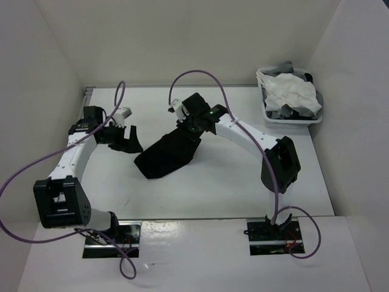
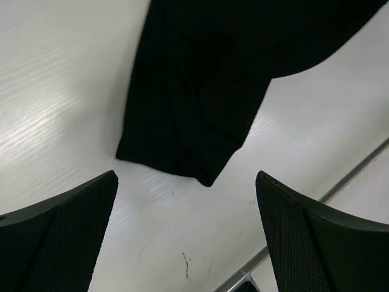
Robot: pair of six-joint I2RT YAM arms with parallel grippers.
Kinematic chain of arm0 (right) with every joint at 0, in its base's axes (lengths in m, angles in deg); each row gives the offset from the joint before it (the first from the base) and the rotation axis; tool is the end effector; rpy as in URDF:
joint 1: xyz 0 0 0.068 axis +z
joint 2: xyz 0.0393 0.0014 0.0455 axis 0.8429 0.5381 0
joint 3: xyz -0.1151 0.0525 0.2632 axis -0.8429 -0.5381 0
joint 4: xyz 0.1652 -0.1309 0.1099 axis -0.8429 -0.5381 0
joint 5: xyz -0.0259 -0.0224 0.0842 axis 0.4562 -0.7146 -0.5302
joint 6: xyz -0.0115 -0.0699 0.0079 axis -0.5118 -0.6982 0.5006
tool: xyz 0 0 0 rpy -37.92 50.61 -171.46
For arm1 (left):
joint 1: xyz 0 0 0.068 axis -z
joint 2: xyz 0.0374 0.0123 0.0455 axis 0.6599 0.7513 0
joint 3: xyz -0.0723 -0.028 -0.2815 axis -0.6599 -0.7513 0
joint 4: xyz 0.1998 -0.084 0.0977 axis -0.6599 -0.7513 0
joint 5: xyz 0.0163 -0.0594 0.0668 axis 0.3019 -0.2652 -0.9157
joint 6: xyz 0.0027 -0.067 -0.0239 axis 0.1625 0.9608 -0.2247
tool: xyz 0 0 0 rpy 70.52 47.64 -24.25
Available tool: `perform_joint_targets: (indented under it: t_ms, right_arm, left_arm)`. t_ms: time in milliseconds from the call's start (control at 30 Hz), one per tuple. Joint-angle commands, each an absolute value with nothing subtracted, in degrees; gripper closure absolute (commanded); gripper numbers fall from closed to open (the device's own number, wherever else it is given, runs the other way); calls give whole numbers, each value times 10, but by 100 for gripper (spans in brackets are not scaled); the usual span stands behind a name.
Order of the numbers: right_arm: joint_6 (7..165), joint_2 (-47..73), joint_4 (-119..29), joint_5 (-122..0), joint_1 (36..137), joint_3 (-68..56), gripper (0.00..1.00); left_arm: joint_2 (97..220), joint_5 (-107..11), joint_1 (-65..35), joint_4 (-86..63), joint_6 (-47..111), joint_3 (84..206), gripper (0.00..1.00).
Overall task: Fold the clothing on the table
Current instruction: Flatten the skirt out
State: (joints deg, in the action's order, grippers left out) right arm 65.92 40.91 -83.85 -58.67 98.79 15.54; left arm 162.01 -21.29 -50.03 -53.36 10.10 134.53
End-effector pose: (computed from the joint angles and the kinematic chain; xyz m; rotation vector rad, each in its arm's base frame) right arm 0.3135 0.2826 0.2926 -1.1704 2.1950 0.3162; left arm 0.2629 0.0067 0.2816 0.2614 2.4093 -0.6242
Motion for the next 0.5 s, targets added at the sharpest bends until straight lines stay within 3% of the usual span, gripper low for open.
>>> perform_joint_targets:
  t_ms: [0, 200, 467]
  right_arm:
    - [647, 359, -819, -551, 984, 112, 100]
    - [647, 335, -824, -565, 925, 31, 100]
    - [647, 305, -819, -600, 902, -35, 100]
  left_arm:
    - [1660, -160, -461, -518, 56, 1381, 0]
    - [1797, -99, -415, -523, 0, 1451, 3]
    - [1885, -72, -378, -443, -29, 1475, 4]
